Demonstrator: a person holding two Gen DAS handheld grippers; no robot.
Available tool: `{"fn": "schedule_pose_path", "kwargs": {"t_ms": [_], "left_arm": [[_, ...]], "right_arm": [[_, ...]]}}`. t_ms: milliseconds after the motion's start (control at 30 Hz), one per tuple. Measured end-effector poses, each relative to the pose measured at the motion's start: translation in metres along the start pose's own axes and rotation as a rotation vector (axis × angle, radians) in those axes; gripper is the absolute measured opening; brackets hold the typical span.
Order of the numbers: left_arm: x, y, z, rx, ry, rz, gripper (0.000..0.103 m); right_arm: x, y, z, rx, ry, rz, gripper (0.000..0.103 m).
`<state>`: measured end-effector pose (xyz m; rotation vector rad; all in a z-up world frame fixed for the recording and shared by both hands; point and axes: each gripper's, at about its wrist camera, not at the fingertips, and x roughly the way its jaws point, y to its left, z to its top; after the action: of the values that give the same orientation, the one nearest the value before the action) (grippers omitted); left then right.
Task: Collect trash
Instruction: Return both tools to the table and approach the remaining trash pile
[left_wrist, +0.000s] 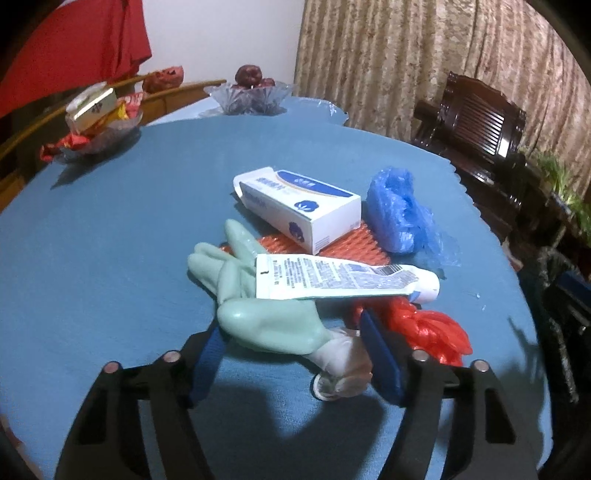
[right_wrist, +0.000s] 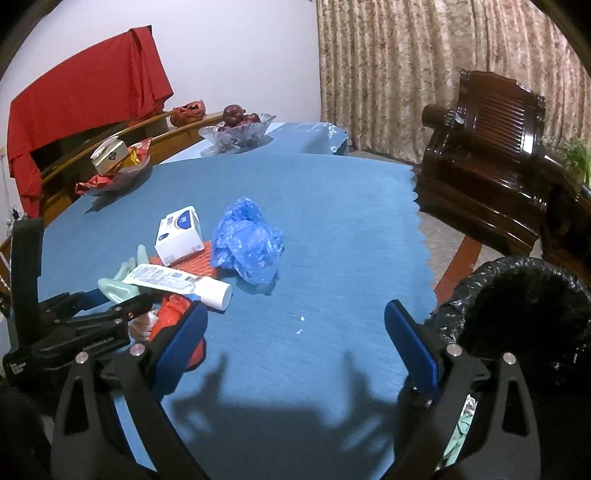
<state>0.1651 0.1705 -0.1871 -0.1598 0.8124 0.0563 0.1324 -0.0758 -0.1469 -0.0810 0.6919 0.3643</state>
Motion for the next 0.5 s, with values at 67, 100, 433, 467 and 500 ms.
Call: {"fn": "schedule_pose_path", "kwargs": {"t_ms": [67,100,433,467,500], "left_arm": [[0.001,0.004,0.002,-0.019,0.006,-0.018,0.057],[0.001,0.006,0.002,-0.023,0.006,-0.022,0.047],[-0.007,0.022,0.000,-0.031,0.023,-0.056,0.023],[-0.010,0.024,-0.001,-0.028,0.025,-0.057,0.022],[-0.012,0.025,-0.001,-0.025,0.025,-0.057,0.022]], "right_arm": [[0.002,0.003,-0.001,-0.005,0.006,0.007,0.094],[0.004,0.004,-0.001,-0.007,0.008,0.010,0.094],[0.014,0.033,-0.006,-0.044,0.035,0.058,0.094],[0.014,0.035,-0.007,-0.049,0.037,0.065,0.094],[0.014,0.037,-0.008,-0.052,0.038,0.068,0.094]]}}
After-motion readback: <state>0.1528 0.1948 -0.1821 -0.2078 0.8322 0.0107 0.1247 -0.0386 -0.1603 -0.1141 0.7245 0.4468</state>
